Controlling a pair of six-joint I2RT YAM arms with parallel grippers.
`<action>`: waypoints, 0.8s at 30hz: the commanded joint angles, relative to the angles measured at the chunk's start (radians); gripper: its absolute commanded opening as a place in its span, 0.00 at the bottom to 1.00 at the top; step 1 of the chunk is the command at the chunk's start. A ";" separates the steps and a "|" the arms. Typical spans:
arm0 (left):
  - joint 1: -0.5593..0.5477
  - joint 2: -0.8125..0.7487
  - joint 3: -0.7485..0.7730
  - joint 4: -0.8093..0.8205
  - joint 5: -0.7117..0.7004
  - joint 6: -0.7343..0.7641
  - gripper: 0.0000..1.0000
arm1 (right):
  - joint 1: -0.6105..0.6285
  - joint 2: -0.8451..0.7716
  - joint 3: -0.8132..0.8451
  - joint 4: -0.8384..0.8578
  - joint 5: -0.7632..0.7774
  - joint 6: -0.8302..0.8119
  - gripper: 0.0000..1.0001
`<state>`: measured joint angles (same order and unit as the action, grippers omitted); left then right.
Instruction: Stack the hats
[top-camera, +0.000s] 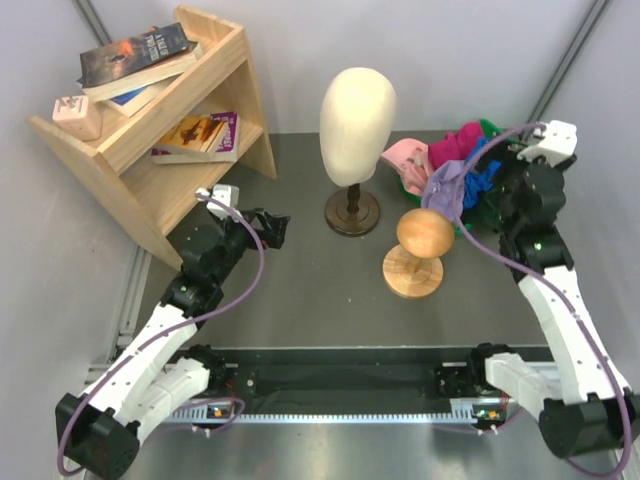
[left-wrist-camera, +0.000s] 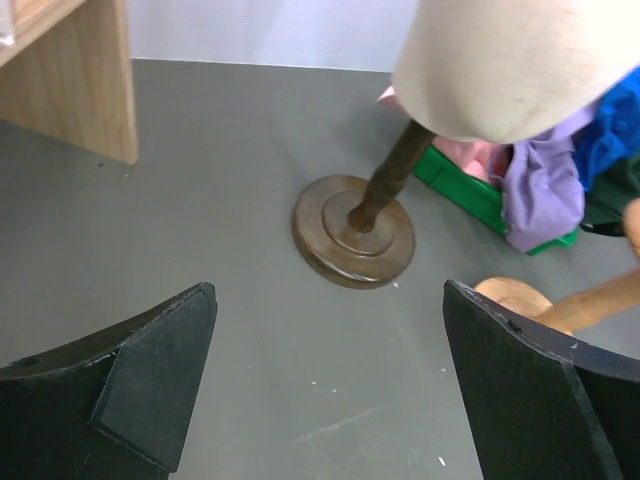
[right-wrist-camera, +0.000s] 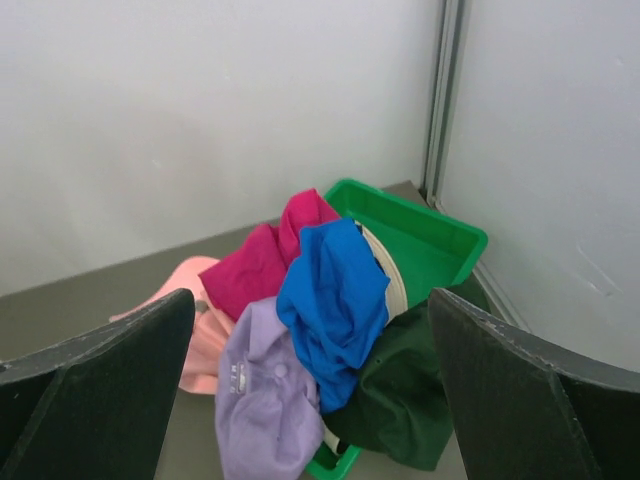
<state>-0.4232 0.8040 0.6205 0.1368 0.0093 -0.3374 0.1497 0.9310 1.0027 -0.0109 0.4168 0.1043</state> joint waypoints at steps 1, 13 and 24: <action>0.001 -0.008 -0.019 0.115 -0.046 -0.003 0.99 | 0.004 0.136 0.152 -0.161 -0.022 -0.011 1.00; 0.001 -0.035 -0.048 0.106 -0.028 0.017 0.99 | -0.067 0.453 0.330 -0.172 -0.041 0.000 0.96; 0.001 -0.052 -0.057 0.093 -0.060 0.011 0.99 | -0.110 0.565 0.290 -0.126 -0.067 -0.003 0.76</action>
<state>-0.4232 0.7746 0.5701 0.1802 -0.0326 -0.3359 0.0616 1.4647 1.2842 -0.1822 0.3683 0.1055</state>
